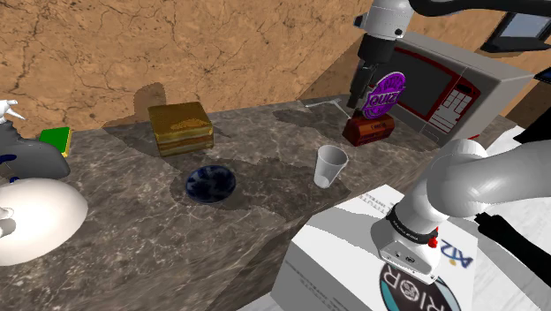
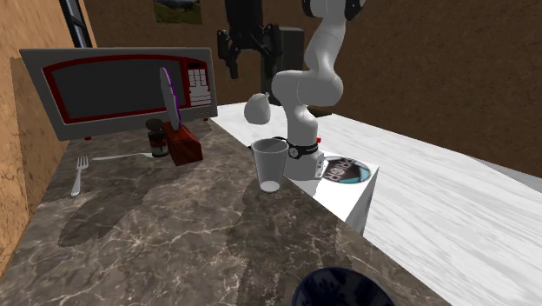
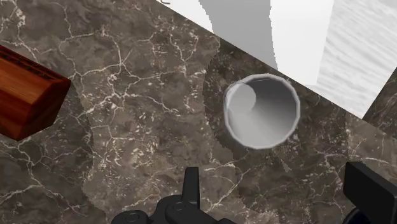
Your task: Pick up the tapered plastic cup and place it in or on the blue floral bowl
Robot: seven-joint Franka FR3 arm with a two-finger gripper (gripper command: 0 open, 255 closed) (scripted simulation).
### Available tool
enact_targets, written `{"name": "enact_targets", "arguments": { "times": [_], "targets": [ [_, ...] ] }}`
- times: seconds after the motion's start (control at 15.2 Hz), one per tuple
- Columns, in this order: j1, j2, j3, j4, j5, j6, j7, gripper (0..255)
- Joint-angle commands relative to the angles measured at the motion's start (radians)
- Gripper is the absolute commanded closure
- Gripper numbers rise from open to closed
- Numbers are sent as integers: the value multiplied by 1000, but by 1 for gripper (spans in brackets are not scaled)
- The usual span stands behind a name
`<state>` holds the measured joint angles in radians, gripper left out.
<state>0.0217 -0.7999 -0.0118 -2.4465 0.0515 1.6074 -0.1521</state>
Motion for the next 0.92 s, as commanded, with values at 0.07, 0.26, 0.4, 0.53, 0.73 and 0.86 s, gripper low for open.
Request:
{"name": "enact_targets", "arguments": {
  "times": [0.07,0.26,0.4,0.53,0.73,0.86],
  "targets": [
    [-2,-13,-3,-42,3,32,-2,0],
    [-6,-47,-12,-163,11,131,-7,0],
    [-9,-62,-18,-240,17,199,-12,0],
    [-11,-70,-25,-314,24,271,-17,0],
    [-13,-67,-34,-417,36,388,-27,0],
    [-11,-57,-36,-451,41,434,-30,0]
  ]
}}
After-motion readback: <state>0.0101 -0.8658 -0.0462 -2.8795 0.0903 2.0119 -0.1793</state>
